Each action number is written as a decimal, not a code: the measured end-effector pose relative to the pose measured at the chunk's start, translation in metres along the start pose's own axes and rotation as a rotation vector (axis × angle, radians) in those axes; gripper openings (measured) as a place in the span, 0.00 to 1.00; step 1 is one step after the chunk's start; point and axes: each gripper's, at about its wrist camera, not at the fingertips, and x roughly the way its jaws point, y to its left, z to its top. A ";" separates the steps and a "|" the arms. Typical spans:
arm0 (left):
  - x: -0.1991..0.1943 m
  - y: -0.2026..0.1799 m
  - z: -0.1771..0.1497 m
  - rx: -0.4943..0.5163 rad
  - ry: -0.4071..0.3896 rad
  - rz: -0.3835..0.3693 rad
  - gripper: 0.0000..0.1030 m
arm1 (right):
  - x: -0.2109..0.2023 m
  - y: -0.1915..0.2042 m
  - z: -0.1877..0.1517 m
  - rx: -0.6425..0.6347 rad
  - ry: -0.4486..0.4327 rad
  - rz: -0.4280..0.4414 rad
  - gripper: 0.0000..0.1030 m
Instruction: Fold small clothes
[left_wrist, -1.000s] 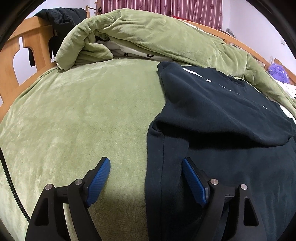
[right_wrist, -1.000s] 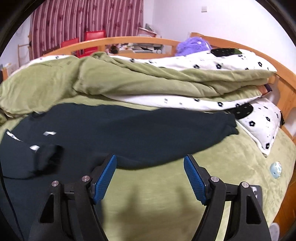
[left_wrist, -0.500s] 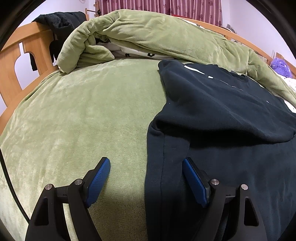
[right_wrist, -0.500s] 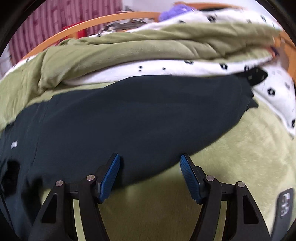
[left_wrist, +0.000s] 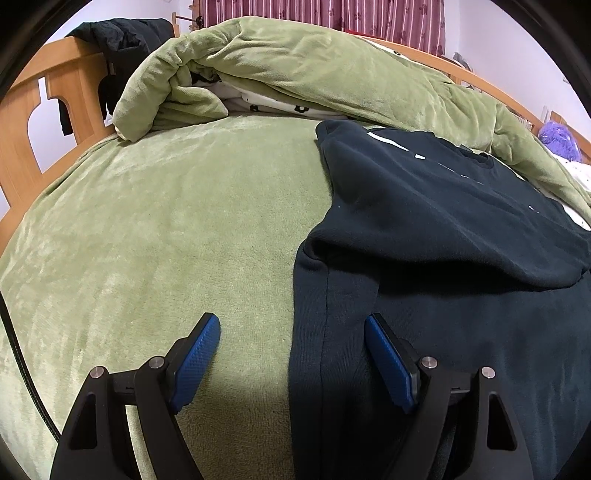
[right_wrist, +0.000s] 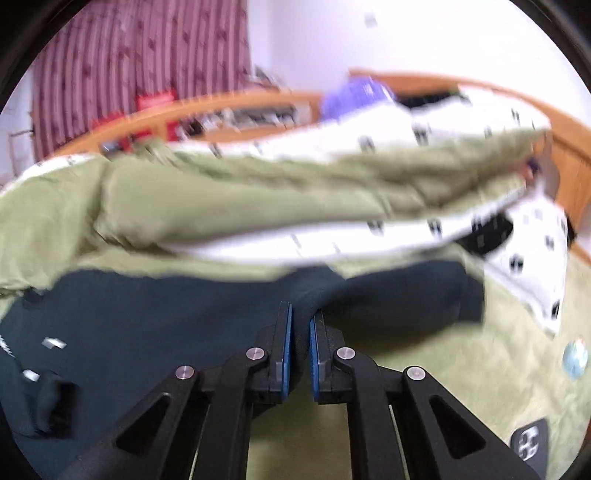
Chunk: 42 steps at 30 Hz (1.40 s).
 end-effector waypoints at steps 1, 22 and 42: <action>0.000 0.000 0.000 0.000 0.000 0.000 0.78 | -0.015 0.017 0.012 -0.023 -0.028 0.023 0.08; -0.009 0.015 0.002 -0.078 -0.040 -0.088 0.77 | -0.058 0.334 -0.136 -0.347 0.235 0.334 0.23; 0.001 0.018 0.003 -0.093 -0.001 -0.096 0.77 | -0.039 0.113 -0.106 -0.095 0.213 0.128 0.67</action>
